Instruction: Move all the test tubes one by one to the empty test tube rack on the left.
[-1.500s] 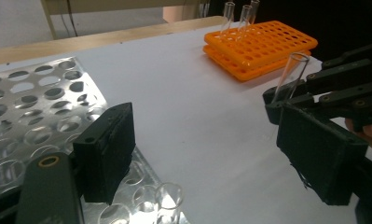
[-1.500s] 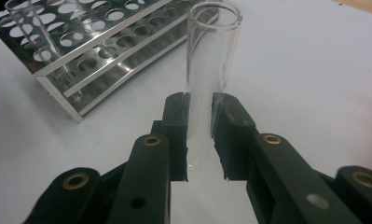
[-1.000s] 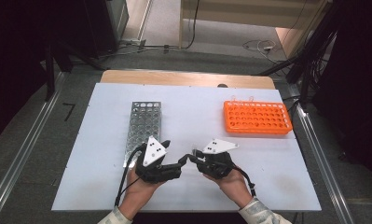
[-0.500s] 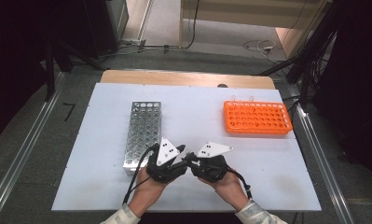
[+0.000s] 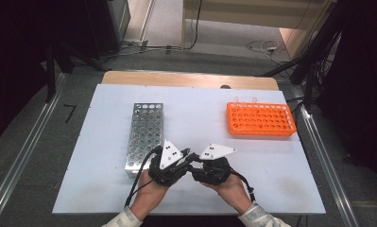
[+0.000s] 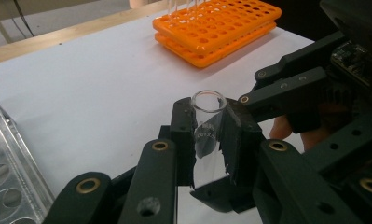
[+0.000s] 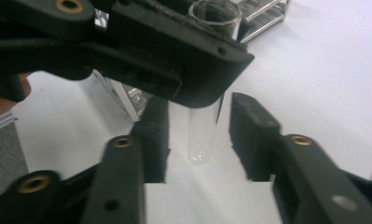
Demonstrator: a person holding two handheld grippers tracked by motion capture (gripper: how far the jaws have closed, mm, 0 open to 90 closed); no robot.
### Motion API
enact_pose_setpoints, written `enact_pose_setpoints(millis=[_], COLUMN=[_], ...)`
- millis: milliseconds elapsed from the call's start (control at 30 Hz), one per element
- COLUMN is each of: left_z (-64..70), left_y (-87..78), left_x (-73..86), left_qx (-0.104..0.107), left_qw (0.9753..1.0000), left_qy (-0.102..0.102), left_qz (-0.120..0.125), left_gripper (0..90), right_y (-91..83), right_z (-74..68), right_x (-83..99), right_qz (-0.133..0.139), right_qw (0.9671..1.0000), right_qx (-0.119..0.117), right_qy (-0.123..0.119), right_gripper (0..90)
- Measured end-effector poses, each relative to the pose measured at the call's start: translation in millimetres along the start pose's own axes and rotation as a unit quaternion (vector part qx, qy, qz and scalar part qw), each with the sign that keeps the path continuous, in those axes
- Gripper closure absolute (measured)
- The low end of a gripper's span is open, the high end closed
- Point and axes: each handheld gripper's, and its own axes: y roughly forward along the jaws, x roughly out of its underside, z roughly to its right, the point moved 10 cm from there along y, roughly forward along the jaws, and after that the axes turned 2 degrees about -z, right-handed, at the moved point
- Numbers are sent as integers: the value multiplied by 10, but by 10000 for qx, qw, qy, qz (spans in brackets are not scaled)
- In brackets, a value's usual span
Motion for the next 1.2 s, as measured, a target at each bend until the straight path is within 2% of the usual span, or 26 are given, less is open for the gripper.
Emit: enact_pose_setpoints(millis=[67, 167, 300, 767, 1067, 1200], left_z=[-23, -61, -146, -449, -615, -674], left_y=[-18, -58, -129, -363, -512, -563], left_x=[-22, -68, -131, -249, -236, -203], left_qx=[-24, -64, -140, -418, -597, -679], left_qw=[10000, 9999, 9997, 9975, 9957, 9954], left_qy=[-28, -76, -133, -435, -573, -566], left_qz=[48, 110, 160, 374, 422, 357], left_gripper=[752, 752, 752, 752, 752, 751], right_y=[-7, -11, -13, -33, -44, -47], right_z=[-12, -7, -5, 38, 63, 76], right_x=[-7, -15, -16, -2, 8, 14], right_qz=[18, 29, 14, -11, -27, -31], right_qw=[9999, 9999, 9999, 9998, 9998, 9998], right_qx=[-83, -78, -105, -46, -17, -5], right_qy=[54, 63, 117, 184, 204, 216], right_gripper=[459, 379, 335, 326, 327, 327])
